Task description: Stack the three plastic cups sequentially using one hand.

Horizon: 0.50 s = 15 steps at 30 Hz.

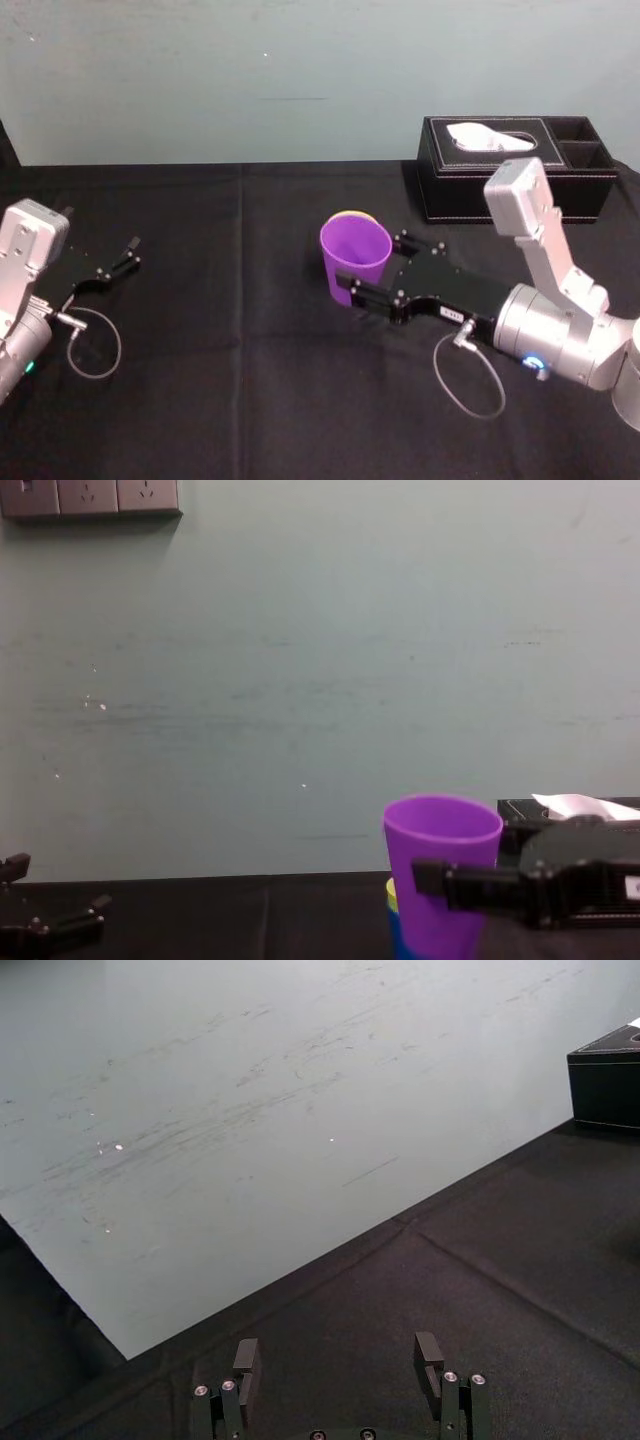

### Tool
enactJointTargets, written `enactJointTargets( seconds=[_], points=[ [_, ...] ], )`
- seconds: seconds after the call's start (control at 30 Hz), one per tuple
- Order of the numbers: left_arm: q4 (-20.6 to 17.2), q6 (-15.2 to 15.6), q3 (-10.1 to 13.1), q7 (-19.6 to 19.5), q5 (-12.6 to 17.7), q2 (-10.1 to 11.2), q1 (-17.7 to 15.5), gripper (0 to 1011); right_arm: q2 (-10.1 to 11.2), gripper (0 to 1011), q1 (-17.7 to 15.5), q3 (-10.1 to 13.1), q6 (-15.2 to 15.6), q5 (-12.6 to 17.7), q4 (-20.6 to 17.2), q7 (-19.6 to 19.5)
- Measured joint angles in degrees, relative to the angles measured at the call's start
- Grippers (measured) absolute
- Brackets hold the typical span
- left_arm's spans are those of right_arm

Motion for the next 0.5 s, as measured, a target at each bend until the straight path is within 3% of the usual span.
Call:
enactJointTargets(
  seconds=[0.5],
  points=[
    [0.0,0.0,0.0,0.0,0.0,0.0,0.0,1010,-1.79,720,4.83,0.73,3.75,1.28,0.95,-2.18]
  ],
)
